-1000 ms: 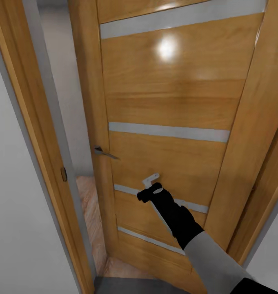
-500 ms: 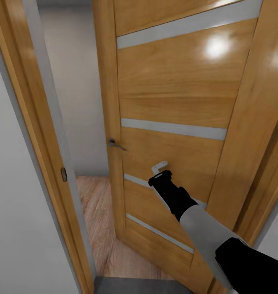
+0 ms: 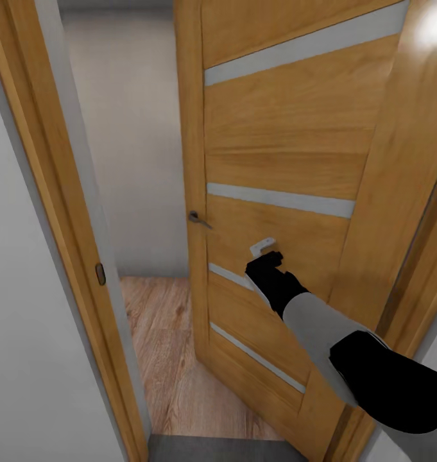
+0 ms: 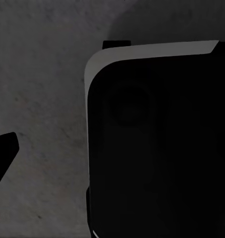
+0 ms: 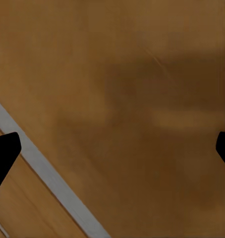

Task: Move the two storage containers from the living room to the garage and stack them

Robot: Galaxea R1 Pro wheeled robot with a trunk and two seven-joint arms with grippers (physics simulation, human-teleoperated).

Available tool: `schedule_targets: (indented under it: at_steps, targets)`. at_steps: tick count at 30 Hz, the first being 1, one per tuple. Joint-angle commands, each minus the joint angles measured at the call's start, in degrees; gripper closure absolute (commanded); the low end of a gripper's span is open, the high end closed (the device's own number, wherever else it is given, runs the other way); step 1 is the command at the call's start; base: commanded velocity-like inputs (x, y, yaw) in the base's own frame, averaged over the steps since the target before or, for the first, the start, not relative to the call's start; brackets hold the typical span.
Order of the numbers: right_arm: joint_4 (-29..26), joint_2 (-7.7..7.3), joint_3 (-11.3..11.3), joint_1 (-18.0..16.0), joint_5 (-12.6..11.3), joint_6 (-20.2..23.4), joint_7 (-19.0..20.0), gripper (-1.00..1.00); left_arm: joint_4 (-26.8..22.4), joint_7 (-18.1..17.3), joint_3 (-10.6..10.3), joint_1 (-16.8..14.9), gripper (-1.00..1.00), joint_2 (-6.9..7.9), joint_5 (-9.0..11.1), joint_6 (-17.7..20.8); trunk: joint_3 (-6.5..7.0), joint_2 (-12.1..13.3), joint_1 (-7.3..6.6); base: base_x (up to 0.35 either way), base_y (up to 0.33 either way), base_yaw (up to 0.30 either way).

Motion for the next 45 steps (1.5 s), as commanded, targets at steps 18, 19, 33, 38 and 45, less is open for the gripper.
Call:
schedule_targets:
  at_steps: [18,19,33,38,45]
  targets:
    - [-0.51,-0.47,0.35,-2.83,1.40,1.52,-3.93,-1.00,-0.03,0.06,-0.04,0.01,-1.00,0.05,0.02,-0.17,-0.05,-0.03,0.00,0.000,0.000,0.000]
    - [-1.04,-0.20,0.33,-2.83,0.89,1.63,-3.73,-1.00,-0.03,0.06,-0.02,0.01,-1.00,0.05,0.02,-0.15,-0.05,-0.03,0.00,0.000,0.000,0.000]
    - [-7.63,0.64,-0.04,-2.81,-13.47,1.79,31.57,-1.00,-0.03,0.06,0.03,0.01,-1.00,0.02,0.06,-0.10,-0.05,-0.03,0.00,0.000,0.000,0.000]
    - [-7.19,0.28,-0.05,-2.75,-13.54,1.10,35.93,-1.00,-0.03,0.06,0.04,0.01,-1.00,0.05,0.10,-0.10,-0.05,-0.03,0.00,0.000,0.000,0.000]
    - [-6.94,-0.03,-0.05,-2.74,-13.70,0.87,35.90,-1.00,-0.03,0.06,0.04,0.01,-1.00,0.05,0.11,-0.09,-0.05,-0.03,0.00,0.000,0.000,0.000]
